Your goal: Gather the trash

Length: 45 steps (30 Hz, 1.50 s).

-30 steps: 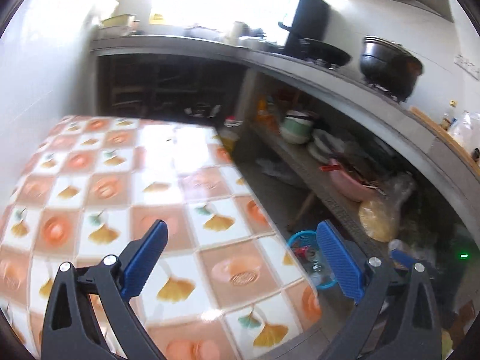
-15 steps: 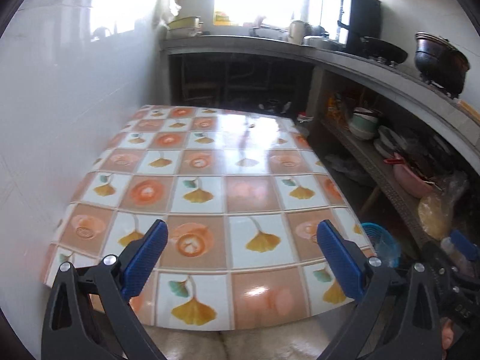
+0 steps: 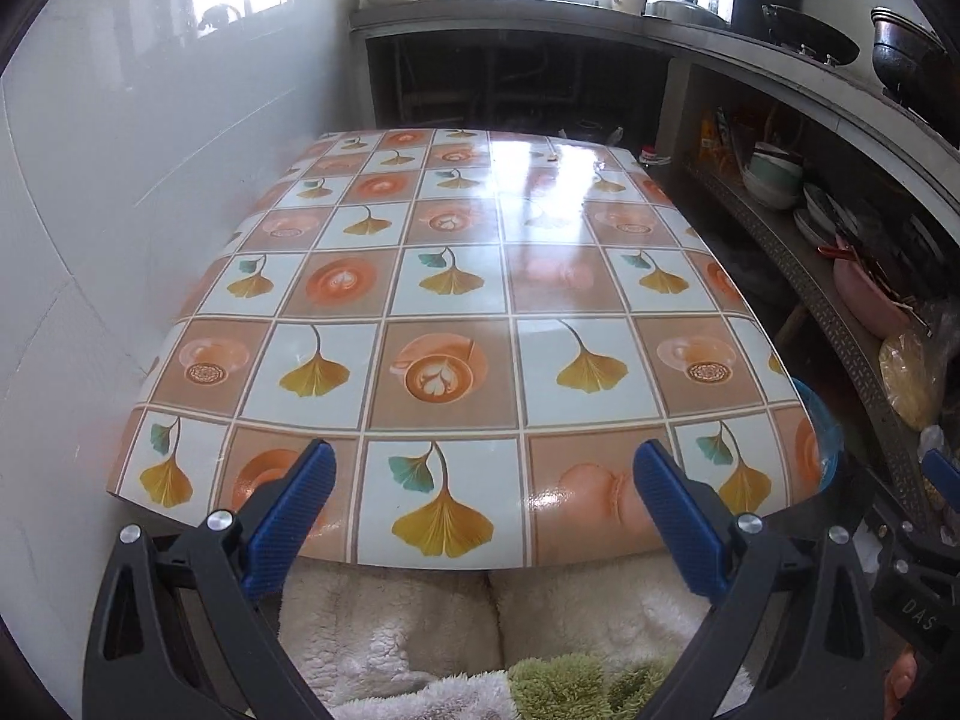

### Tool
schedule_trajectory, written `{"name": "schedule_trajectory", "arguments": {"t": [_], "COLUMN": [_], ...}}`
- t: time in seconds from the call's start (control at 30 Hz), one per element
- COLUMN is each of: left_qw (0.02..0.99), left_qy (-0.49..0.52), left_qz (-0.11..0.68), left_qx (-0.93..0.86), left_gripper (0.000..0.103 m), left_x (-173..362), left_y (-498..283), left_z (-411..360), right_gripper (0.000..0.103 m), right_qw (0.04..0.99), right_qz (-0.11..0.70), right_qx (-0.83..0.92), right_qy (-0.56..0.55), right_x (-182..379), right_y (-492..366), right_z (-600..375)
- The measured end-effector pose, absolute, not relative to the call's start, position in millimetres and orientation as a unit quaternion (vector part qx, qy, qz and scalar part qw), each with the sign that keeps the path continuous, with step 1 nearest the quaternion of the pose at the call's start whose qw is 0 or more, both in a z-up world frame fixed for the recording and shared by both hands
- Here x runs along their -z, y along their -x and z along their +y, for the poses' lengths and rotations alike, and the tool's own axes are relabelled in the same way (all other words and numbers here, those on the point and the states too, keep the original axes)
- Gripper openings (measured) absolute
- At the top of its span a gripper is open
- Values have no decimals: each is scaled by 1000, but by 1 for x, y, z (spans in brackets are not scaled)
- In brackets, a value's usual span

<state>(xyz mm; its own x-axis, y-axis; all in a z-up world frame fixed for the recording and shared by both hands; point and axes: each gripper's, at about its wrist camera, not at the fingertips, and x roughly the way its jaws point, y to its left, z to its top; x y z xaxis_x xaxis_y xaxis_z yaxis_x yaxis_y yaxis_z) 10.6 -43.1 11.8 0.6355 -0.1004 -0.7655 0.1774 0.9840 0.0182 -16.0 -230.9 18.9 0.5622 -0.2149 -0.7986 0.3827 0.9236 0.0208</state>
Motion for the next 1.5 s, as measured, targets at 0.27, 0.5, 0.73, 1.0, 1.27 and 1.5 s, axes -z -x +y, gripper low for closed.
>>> {"name": "schedule_trajectory", "arguments": {"t": [0.27, 0.5, 0.73, 1.0, 1.27, 1.5], "left_qw": [891, 896, 890, 891, 891, 893], "left_qy": [-58, -67, -68, -80, -95, -114], "left_qz": [442, 437, 450, 448, 443, 432], "left_qx": [81, 42, 3, 7, 26, 48], "left_gripper": [97, 97, 97, 97, 97, 97], "left_x": [-3, -5, 1, 0, -2, -5], "left_y": [-14, -17, -20, -18, -15, -10], "left_z": [-45, -34, -14, -21, -32, -44], "right_gripper": [95, 95, 95, 95, 95, 95], "right_qw": [871, 867, 866, 863, 861, 860], "right_qz": [447, 449, 452, 452, 451, 451], "right_qx": [184, 194, 192, 197, 202, 204], "right_qy": [-89, -95, -98, -107, -117, -122], "right_x": [-17, -15, -12, -9, -7, -6], "right_y": [18, 17, 15, 19, 24, 26], "right_z": [-231, -233, -234, -239, -246, -249]}}
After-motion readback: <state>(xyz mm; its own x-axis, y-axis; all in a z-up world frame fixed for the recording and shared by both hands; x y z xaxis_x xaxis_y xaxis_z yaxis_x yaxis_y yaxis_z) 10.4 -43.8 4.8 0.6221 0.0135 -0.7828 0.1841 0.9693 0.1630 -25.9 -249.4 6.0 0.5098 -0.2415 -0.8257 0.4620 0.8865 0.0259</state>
